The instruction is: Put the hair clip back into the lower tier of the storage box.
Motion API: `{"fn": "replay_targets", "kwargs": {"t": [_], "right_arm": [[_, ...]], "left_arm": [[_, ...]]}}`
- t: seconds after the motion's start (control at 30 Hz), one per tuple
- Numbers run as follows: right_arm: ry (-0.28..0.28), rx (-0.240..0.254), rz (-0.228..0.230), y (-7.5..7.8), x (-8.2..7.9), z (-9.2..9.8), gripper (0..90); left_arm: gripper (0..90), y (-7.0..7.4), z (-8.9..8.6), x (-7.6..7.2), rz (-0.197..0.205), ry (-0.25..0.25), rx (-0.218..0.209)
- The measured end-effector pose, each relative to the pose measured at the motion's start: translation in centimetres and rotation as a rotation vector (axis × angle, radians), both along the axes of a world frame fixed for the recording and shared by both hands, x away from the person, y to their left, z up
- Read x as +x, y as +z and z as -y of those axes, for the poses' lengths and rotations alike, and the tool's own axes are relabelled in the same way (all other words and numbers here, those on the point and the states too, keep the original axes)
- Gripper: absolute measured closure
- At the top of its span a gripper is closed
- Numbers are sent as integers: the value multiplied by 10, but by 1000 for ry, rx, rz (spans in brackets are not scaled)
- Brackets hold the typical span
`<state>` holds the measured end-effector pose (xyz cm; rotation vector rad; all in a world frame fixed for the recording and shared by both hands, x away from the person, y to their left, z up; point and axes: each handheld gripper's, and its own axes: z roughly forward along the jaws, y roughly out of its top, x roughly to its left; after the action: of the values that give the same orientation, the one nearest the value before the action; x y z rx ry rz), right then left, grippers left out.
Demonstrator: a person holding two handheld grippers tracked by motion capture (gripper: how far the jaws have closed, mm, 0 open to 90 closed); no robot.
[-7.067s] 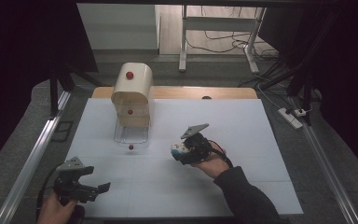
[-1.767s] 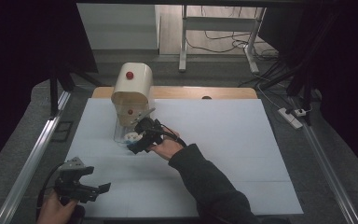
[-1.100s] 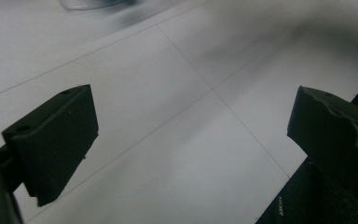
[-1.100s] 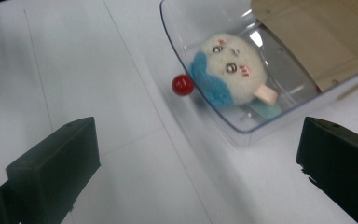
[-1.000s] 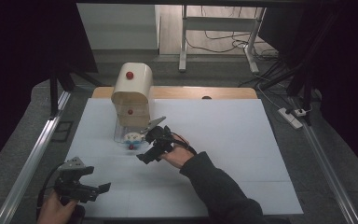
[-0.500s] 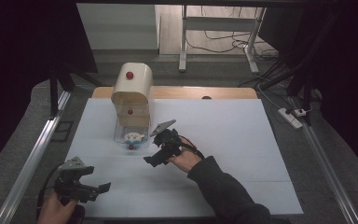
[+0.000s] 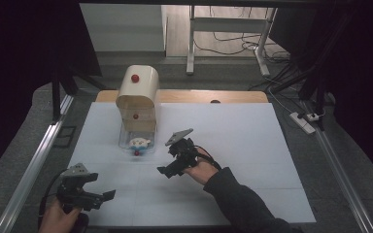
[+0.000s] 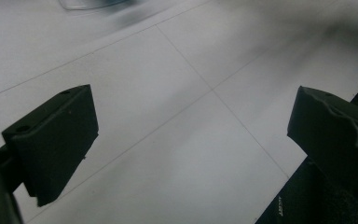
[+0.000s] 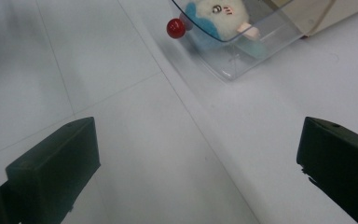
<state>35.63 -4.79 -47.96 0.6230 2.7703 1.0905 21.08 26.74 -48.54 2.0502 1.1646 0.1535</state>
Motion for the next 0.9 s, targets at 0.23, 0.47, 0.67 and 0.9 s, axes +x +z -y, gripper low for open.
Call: {"fn": "replay_targets", "kwargs": {"t": [0.23, 0.47, 0.67, 0.9], "right_arm": [[-3, -13, 4, 0, -5, 11, 0], [-14, -5, -5, 1, -11, 21, 0], [-19, -4, -6, 1, -16, 31, 0], [-40, 2, -5, 3, -22, 44, 0]], "left_arm": [[16, 0, 0, 0, 0, -5, 0], [16, 0, 0, 0, 0, -6, -1], [16, 0, 1, 0, 0, -7, 0], [16, 0, 1, 0, 0, -7, 1]]}}
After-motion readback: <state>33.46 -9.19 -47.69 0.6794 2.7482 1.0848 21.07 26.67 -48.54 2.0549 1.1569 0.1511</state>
